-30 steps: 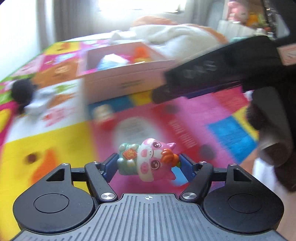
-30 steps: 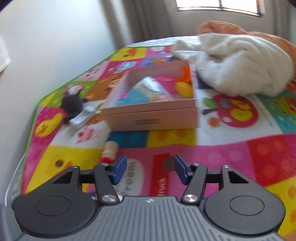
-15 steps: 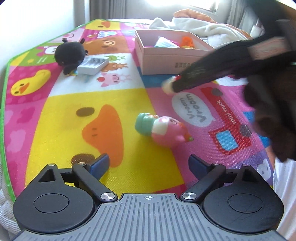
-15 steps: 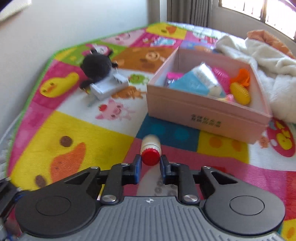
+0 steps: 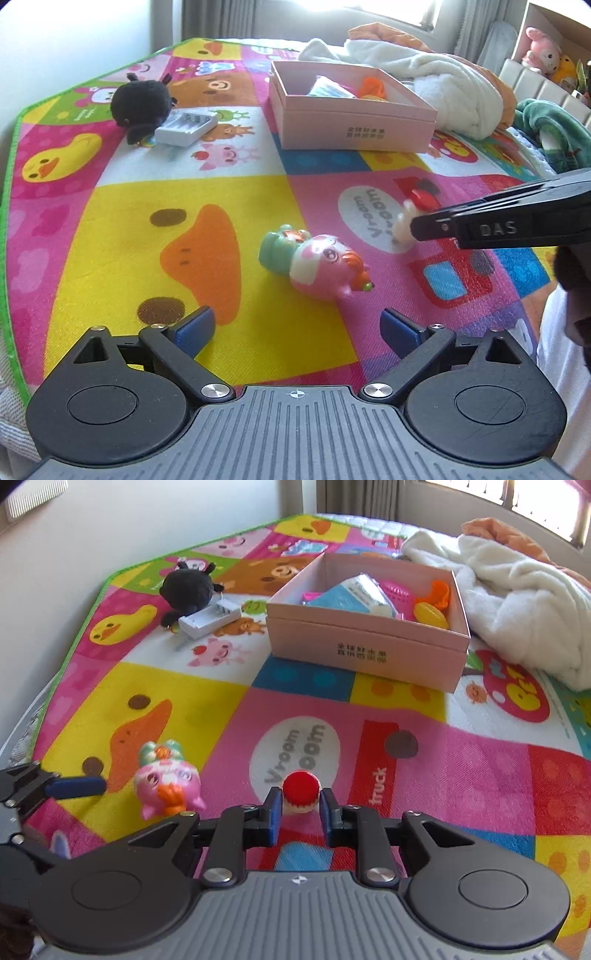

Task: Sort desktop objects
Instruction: 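Grasp the pig figurine with the left gripper while the right gripper grasps the red-capped bottle, then hold the pig figurine in the left gripper while the right gripper holds the bottle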

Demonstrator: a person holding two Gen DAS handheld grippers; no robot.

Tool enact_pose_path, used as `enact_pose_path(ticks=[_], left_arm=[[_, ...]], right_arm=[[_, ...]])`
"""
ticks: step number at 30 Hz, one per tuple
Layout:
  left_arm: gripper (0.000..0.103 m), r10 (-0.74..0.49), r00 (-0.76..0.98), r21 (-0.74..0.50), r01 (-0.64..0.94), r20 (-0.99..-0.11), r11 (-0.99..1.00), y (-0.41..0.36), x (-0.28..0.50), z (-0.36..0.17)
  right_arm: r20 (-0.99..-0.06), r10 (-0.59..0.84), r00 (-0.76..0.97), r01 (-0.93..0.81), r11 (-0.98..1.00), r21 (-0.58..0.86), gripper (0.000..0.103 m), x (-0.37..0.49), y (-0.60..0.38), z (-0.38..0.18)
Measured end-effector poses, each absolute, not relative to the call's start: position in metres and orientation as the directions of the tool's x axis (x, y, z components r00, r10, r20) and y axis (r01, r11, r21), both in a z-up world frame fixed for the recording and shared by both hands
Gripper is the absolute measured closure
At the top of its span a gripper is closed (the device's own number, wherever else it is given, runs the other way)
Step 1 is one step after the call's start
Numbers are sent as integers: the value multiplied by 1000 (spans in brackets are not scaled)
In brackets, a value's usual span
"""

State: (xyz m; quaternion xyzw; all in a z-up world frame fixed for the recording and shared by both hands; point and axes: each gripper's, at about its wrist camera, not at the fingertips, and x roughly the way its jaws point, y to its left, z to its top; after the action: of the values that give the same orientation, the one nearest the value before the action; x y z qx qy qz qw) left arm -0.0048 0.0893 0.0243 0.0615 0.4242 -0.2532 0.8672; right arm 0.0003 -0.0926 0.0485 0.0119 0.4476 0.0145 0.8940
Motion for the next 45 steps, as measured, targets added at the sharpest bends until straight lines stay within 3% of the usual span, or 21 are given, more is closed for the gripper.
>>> enact_pose_path(ticks=[11, 25, 31, 41, 45], left_arm=[[3, -366, 510, -83, 494, -778, 866, 84, -9, 24], [6, -381, 562, -28, 536, -734, 844, 56, -4, 30], [13, -378, 563, -17, 542, -734, 840, 49, 5, 29], [41, -363, 557, -20, 527, -747, 850, 56, 9, 30], [42, -366, 559, -14, 535, -744, 845, 58, 4, 31]], right_arm=[[-779, -20, 627, -43, 997, -61, 79, 25, -73, 33], [-652, 20, 758, 67, 992, 109, 79, -33, -124, 78], [-688, -2, 726, 51, 997, 51, 79, -22, -110, 60], [-697, -17, 717, 28, 1000, 5, 79, -22, -99, 55], [-694, -28, 720, 27, 1000, -13, 79, -22, -96, 54]])
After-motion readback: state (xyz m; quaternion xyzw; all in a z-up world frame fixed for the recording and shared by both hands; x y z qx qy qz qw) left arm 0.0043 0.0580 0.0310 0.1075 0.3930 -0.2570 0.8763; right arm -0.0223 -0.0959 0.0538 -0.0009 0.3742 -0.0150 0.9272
